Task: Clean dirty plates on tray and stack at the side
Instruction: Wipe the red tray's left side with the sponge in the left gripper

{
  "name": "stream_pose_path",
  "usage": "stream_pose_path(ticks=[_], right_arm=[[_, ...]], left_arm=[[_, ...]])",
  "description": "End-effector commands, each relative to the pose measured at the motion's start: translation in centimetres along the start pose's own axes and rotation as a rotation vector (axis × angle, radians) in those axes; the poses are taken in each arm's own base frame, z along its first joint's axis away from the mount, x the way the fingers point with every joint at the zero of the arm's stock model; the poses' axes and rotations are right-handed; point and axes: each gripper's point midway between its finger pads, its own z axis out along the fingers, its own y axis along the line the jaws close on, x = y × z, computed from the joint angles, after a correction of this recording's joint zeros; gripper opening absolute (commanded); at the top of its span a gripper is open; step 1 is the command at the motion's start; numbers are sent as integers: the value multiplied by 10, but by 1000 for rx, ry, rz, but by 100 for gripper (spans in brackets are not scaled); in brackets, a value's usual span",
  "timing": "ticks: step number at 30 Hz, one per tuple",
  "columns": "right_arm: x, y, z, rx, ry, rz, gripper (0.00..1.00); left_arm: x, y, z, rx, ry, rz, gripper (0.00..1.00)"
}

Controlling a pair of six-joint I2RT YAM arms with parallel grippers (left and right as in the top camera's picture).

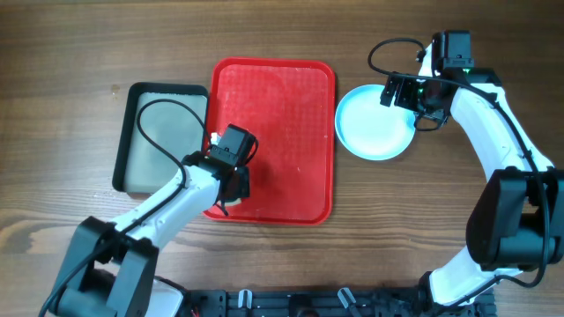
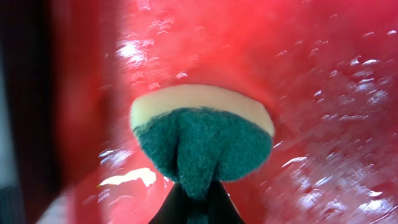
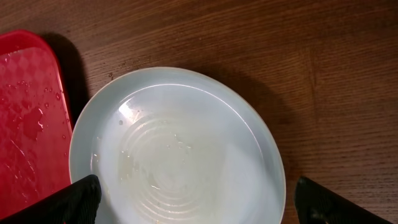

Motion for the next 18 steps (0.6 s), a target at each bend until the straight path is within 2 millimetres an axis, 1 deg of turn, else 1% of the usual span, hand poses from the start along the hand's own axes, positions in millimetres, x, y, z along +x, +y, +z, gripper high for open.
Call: stream_pose_path(ticks=[1, 3, 6, 10, 12, 15, 17, 18], right_arm=[[-11, 6, -13, -26, -41, -1, 99], [-11, 6, -13, -26, -41, -1, 99], [-11, 6, -13, -26, -41, -1, 100], [-11, 6, -13, -26, -41, -1, 100], [-11, 6, -13, -26, -41, -1, 99], [-11, 6, -13, -26, -41, -1, 99], [-11, 6, -13, -26, -41, -1, 100], [-11, 6, -13, -26, -41, -1, 99]], left_arm=[[-43, 10, -46, -39, -196, -51, 4], [-43, 11, -53, -32, -209, -52, 4], [-36, 15, -50, -48, -178, -44, 4], [-22, 18, -37, -66, -128, -32, 4], [-13, 20, -27, -80, -92, -25, 4], [-6, 19, -16, -82, -63, -20, 5], [-3, 13, -11, -52, -45, -19, 18], [-2, 11, -9, -40, -38, -19, 34]])
